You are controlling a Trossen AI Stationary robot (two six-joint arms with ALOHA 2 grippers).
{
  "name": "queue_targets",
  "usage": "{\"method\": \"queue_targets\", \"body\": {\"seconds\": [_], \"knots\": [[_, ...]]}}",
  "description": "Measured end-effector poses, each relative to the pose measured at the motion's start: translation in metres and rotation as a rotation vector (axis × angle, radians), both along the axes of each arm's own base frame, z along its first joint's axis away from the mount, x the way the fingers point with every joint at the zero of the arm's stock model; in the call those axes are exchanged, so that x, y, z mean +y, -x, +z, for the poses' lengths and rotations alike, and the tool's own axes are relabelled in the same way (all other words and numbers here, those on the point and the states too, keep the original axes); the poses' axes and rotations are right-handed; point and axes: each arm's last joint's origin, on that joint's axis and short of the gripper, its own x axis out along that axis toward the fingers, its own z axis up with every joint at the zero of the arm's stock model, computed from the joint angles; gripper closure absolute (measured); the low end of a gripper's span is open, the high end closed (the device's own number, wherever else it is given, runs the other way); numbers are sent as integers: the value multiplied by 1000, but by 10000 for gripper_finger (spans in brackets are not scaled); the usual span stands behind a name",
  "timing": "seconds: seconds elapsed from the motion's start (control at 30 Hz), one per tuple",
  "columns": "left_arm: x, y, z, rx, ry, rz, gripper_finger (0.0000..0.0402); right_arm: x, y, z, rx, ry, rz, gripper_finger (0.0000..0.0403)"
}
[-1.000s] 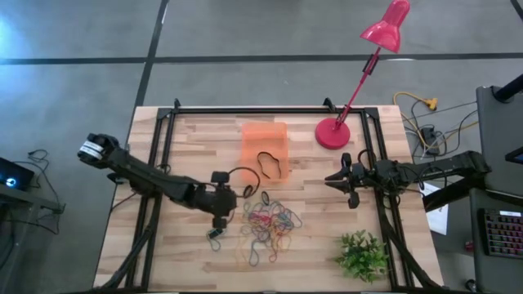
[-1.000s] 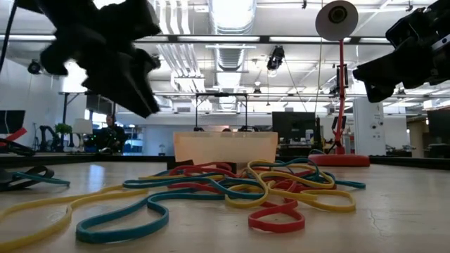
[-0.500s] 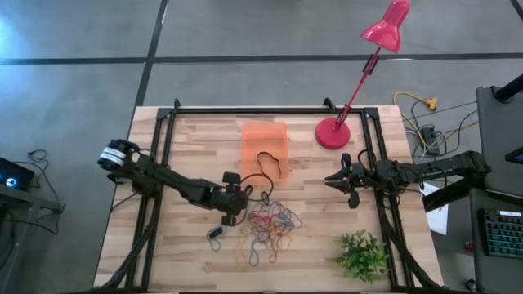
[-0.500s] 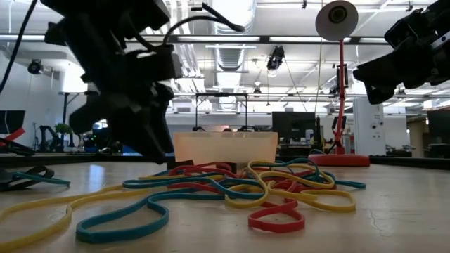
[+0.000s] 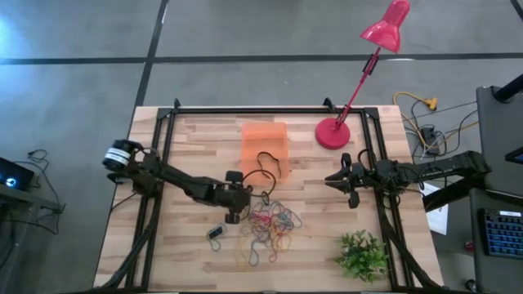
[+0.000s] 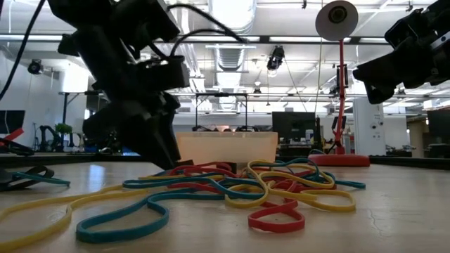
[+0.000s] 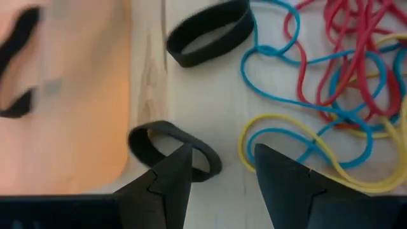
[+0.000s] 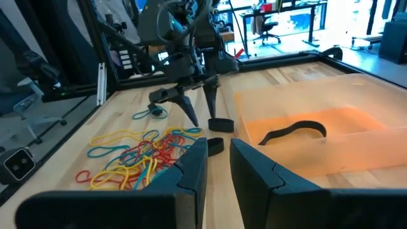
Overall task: Pick and place rubber bands into bin
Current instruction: Put the black rubber band into the orange bin
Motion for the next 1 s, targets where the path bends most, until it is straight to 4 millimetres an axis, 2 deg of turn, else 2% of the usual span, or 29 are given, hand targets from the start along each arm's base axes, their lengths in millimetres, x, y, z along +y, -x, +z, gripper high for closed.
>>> {"method": "queue_targets", "body": {"seconds": [0.33,0.43,0.63,0.87,1.0], "knots": [[0,-4,-8,6,15,3,256,0,0,0,4,0,1,344],[1,-4,-8,5,19,3,287,0,0,0,5,0,1,344],[2,-4,-9,10,15,9,390,0,0,-1,6,-3,1,344],[3,-4,-8,8,9,16,400,0,0,-1,6,-3,1,344],[1,-5,0,-19,17,10,401,0,0,-1,7,-3,2,344]]}}
